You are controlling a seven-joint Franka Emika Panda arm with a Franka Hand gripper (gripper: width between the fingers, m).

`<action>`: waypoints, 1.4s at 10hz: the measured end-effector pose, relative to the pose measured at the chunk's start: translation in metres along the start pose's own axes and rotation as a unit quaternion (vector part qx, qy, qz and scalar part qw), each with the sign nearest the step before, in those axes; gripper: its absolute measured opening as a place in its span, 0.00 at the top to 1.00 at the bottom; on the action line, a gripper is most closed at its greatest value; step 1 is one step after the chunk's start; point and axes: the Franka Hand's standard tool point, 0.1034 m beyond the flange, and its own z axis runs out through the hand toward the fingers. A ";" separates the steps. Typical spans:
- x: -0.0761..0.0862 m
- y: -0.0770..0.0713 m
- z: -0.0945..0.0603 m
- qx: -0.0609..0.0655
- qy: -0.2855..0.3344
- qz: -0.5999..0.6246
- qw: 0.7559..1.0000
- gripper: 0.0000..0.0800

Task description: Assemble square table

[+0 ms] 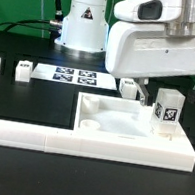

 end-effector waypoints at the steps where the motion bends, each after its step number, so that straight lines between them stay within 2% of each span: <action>1: 0.000 0.000 0.000 0.000 0.000 0.000 1.000 0.19; 2: 0.000 0.000 0.000 0.000 0.000 0.000 1.000 0.19; 4: 0.001 -0.001 0.000 0.000 0.001 0.000 1.000 0.52; 5: 0.001 0.000 0.000 0.000 0.001 0.000 1.000 0.52; 6: 0.001 0.003 0.000 -0.002 0.001 0.002 1.000 0.63; 9: 0.000 0.004 0.000 -0.001 0.002 0.021 1.000 0.63; 11: -0.001 0.006 0.000 -0.003 0.015 0.120 0.993 0.63; 13: -0.003 0.006 0.000 -0.009 0.027 0.230 0.973 0.63; 14: -0.003 0.007 0.000 -0.012 0.029 0.296 0.955 0.63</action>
Offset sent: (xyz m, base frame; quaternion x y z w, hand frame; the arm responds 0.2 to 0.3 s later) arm 0.0007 0.0036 0.0022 -0.0028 -0.0095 0.0028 0.9999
